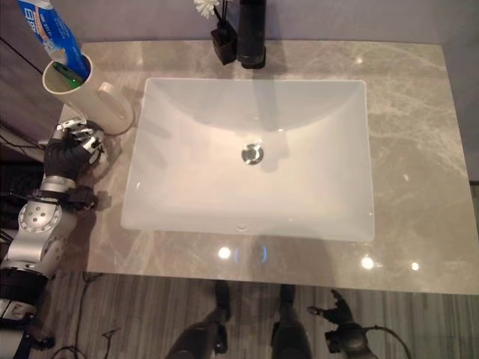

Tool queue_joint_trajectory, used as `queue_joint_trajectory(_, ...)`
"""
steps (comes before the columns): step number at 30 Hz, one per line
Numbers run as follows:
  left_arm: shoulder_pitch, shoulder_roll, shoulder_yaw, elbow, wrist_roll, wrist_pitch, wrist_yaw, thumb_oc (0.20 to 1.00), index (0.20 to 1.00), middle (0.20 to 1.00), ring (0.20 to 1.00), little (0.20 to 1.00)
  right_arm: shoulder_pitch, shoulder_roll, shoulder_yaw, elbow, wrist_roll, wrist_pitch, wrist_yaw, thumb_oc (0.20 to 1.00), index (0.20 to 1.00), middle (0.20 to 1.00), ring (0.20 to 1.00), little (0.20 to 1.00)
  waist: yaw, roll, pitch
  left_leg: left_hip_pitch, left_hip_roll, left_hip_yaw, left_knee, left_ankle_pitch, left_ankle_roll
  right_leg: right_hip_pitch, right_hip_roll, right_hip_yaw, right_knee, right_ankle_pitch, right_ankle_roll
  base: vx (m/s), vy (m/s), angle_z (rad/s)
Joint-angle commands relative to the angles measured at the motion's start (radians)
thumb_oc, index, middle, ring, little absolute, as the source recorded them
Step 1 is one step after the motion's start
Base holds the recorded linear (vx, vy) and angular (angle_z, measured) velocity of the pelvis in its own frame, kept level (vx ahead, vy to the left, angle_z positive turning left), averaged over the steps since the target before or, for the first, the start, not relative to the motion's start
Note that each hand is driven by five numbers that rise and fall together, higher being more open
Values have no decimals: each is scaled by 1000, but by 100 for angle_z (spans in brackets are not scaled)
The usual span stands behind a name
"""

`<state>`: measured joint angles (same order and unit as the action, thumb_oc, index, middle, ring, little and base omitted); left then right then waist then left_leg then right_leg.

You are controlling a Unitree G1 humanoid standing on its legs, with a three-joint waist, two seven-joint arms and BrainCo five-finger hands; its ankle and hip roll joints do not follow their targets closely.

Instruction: Put brush and paste in cup on sink, flatten towel.

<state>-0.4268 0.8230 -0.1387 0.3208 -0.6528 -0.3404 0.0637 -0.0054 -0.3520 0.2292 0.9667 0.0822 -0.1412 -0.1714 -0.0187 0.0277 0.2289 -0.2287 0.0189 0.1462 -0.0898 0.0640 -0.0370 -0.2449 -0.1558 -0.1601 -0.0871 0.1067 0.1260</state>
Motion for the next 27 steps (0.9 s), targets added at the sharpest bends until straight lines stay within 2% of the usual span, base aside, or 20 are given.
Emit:
queue_joint_trajectory(1,-63,16,-41,94,5,12,10,200,200,200,200,200,-25,-44,22,-24,-4,1,-6,1000,1000,1000,1000,1000,-27,31,23,36,20,26,2,9,-28,25,-23,28,23,64,49,3,8,-9)
queue_joint_trajectory(16,-253,16,-122,214,-3,25,56,200,200,200,200,200,-40,-42,47,-20,25,4,1,1000,1000,1000,1000,1000,-29,40,13,36,18,25,2,5,-26,32,-19,18,12,61,53,2,0,-1)
queue_joint_trajectory(27,-357,60,-142,318,-9,41,85,200,200,200,200,200,-53,-41,69,-32,28,7,4,1000,1000,1000,1000,1000,-31,32,24,30,18,35,2,7,-24,22,-15,30,8,71,54,0,0,0)
